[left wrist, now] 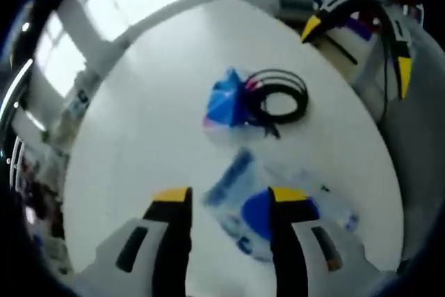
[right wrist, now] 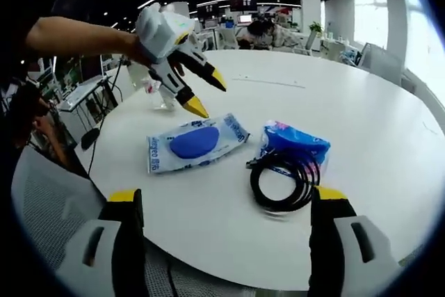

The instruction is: Arrange the tabletop items into an orderly group along one side of the table until the central work area is clear of visible clutter.

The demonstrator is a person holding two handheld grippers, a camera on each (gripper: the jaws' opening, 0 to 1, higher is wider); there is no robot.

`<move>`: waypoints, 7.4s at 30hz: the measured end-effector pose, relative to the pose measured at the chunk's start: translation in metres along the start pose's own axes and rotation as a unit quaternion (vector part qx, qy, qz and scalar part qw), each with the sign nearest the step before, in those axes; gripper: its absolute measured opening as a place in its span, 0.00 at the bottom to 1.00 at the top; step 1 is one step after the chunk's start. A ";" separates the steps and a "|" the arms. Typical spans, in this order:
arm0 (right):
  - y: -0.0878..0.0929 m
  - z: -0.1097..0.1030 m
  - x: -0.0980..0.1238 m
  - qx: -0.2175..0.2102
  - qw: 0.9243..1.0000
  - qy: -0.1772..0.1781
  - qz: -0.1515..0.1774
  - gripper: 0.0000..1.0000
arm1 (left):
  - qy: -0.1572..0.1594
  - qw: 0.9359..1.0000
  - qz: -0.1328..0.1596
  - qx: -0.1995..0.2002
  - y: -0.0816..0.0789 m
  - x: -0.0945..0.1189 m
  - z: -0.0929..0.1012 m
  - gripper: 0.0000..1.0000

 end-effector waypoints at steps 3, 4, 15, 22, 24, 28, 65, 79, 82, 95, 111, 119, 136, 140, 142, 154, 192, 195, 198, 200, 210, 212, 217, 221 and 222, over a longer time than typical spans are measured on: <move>0.001 0.002 0.000 -0.005 1.000 0.004 -0.004 0.98 | 0.027 0.999 -0.025 -0.018 0.006 -0.009 -0.003 0.35; 0.001 0.002 0.000 -0.007 1.000 0.004 -0.005 0.98 | 0.031 0.999 -0.030 -0.019 0.007 -0.011 -0.003 0.34; 0.005 0.004 -0.002 -0.008 1.000 0.010 -0.020 0.96 | 0.090 0.988 -0.073 -0.106 0.013 -0.044 -0.023 0.32; 0.010 0.006 -0.005 -0.013 0.999 0.011 -0.028 0.94 | 0.151 0.975 -0.091 -0.133 0.016 -0.062 -0.017 0.26; 0.011 0.007 -0.005 -0.014 0.999 0.012 -0.029 0.94 | 0.158 0.969 -0.114 -0.149 0.025 -0.067 -0.015 0.23; 0.011 0.008 -0.006 -0.017 0.999 0.017 -0.028 0.93 | 0.162 0.972 -0.107 -0.132 0.025 -0.067 -0.015 0.16; 0.004 -0.005 -0.008 0.000 1.000 -0.016 -0.005 0.91 | 0.034 0.977 -0.138 0.158 0.034 0.007 0.008 0.00; 0.002 -0.009 -0.008 0.012 0.999 -0.029 0.004 0.91 | -0.003 0.965 -0.131 0.228 0.044 0.041 0.028 0.00; 0.001 -0.010 -0.008 0.018 0.999 -0.033 0.004 0.91 | -0.011 0.961 -0.129 0.244 0.047 0.047 0.031 0.00; 0.000 -0.017 -0.009 0.034 0.998 -0.049 0.004 0.91 | -0.061 0.941 -0.111 0.314 0.062 0.079 0.045 0.00; 0.001 -0.029 -0.011 0.037 0.996 -0.082 0.002 0.90 | -0.124 0.896 -0.068 0.422 0.085 0.110 0.077 0.00; 0.002 -0.035 -0.017 0.025 0.995 -0.094 -0.004 0.88 | -0.159 0.867 -0.044 0.470 0.096 0.121 0.098 0.00; -0.001 -0.041 -0.050 -0.038 0.994 -0.101 0.014 0.79 | -0.232 0.813 0.008 0.534 0.097 0.121 0.138 0.00; 0.000 -0.036 -0.057 -0.038 0.994 -0.098 0.014 0.76 | -0.247 0.803 0.022 0.542 0.094 0.120 0.145 0.00; 0.000 -0.034 -0.061 -0.032 0.994 -0.099 0.015 0.75 | -0.255 0.792 0.032 0.554 0.093 0.119 0.148 0.00; 0.018 -0.031 -0.078 -0.014 0.994 -0.105 0.008 0.58 | -0.279 0.763 0.084 0.578 0.094 0.111 0.176 0.00; 0.048 -0.036 -0.092 -0.113 0.989 -0.093 -0.029 0.20 | -0.284 0.800 0.103 0.518 0.107 0.098 0.188 0.00; 0.051 -0.038 -0.092 -0.116 0.988 -0.097 -0.039 0.16 | -0.284 0.800 0.102 0.519 0.108 0.097 0.189 0.00; 0.049 -0.039 -0.091 -0.098 0.990 -0.098 -0.039 0.08 | -0.283 0.798 0.101 0.523 0.108 0.096 0.190 0.00; 0.048 -0.039 -0.091 -0.102 0.989 -0.099 -0.040 0.07 | -0.283 0.797 0.099 0.525 0.109 0.096 0.191 0.00; 0.037 -0.037 -0.090 -0.086 0.992 -0.088 -0.021 0.02 | -0.280 0.793 0.101 0.531 0.107 0.095 0.190 0.00; 0.036 -0.036 -0.090 -0.087 0.993 -0.084 -0.017 0.01 | -0.281 0.793 0.104 0.531 0.106 0.094 0.189 0.00; 0.032 -0.032 -0.089 -0.087 0.994 -0.070 -0.009 0.00 | -0.283 0.791 0.111 0.531 0.102 0.093 0.187 0.00; 0.031 -0.031 -0.089 -0.085 0.994 -0.066 -0.008 0.00 | -0.285 0.792 0.112 0.528 0.100 0.092 0.187 0.00; 0.031 -0.031 -0.089 -0.083 0.994 -0.065 -0.007 0.00 | -0.286 0.792 0.113 0.528 0.100 0.092 0.186 0.00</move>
Point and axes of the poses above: the point that each gripper's makers call its tool centre point, and the gripper's own axes: x roughly backward along the fingers, z roughly to its right, y roughly out of its underside, the point moved 6 cm from there along x, roughly backward along the fingers, and after that the axes turned 9 degrees about z, right-handed, at the moved point
